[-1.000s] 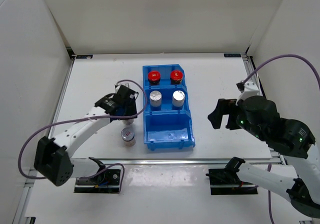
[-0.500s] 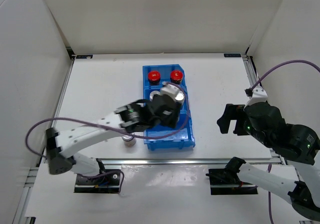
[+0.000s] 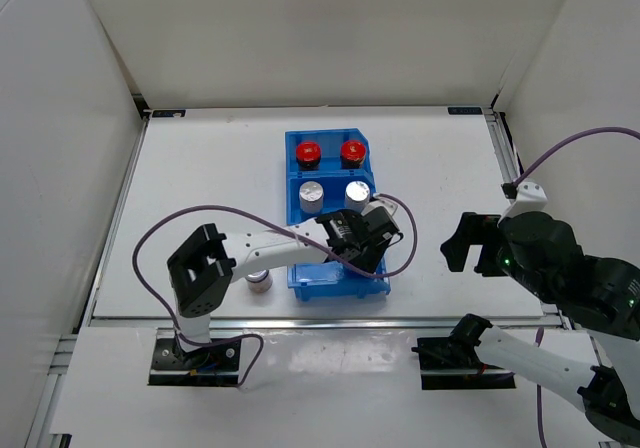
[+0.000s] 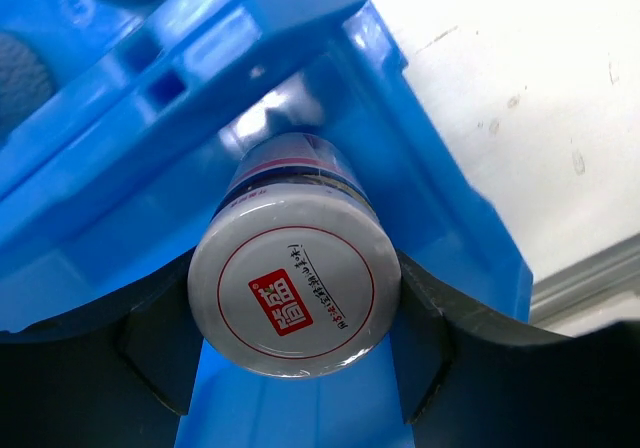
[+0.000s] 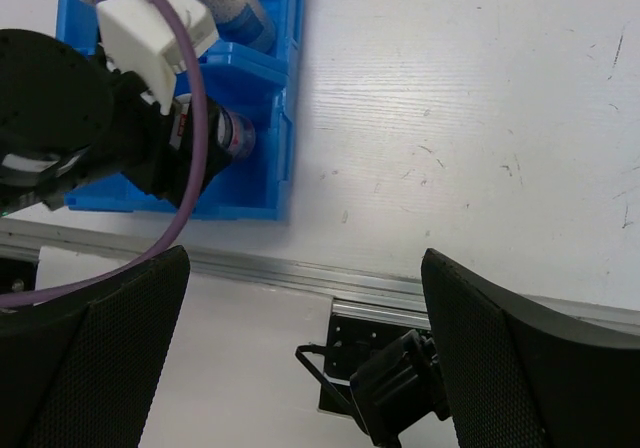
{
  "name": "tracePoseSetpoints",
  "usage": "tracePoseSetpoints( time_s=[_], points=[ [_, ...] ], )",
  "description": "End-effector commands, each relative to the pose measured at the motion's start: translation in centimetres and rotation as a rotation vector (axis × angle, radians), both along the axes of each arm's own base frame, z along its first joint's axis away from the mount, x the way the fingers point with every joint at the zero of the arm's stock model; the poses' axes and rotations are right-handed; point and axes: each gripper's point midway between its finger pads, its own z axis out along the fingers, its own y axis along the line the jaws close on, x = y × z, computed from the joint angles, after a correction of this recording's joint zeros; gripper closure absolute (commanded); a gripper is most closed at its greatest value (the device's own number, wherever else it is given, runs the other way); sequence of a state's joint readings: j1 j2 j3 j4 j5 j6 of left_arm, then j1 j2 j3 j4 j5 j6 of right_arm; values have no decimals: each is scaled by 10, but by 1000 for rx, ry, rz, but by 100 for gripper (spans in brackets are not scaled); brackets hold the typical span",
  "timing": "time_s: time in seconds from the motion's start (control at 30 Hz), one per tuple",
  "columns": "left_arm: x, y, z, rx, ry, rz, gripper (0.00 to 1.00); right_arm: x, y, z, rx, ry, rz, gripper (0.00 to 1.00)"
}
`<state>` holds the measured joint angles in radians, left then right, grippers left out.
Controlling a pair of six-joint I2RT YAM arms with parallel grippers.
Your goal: Organize the condiment bottles
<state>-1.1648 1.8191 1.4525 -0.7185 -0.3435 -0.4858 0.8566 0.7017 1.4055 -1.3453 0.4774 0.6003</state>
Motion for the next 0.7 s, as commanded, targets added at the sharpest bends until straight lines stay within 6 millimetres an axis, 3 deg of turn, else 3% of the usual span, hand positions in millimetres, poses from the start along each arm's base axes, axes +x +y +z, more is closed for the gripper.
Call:
tracePoseSetpoints(
  time_s=[0.0,0.03,0.07,0.2,0.3,0.37,0.43,0.5,0.53,0.6,0.63,0.67],
  points=[
    [17,-29,28,-139,-30,-8,49,-3,-10,7,10,-15,-30,0],
    [19,-28,21,-130,-15,-6,44,-3,-10,7,10,-15,-30,0],
    [20,-28,21,-129,-15,-6,32,-4,-11,8,10,-15,-30,0],
    [19,-26,13,-111,-7,-6,9,-3,-10,10,3,-18,-25,0],
    [24,-13,32,-109,-64,30,0,-3,-10,13,10,-24,-25,0],
    [28,13,62,-90,-132,78,0,-5,-12,14,18,-31,-25,0],
    [24,37,118,-140,-265,114,0,-5,-12,14,18,-31,-25,0],
    [16,60,151,-187,-346,138,0,-5,-12,14,18,-31,-25,0],
    [10,87,169,-238,-382,176,0,-5,-12,14,18,-31,-25,0],
    [5,115,172,-281,-379,223,0,-5,-12,11,11,-25,-25,0],
    [2,130,152,-270,-344,240,0,-3,-10,9,10,-24,-25,0],
    [6,158,152,-304,-325,321,0,-4,-8,13,35,-35,-15,0]
  ],
)
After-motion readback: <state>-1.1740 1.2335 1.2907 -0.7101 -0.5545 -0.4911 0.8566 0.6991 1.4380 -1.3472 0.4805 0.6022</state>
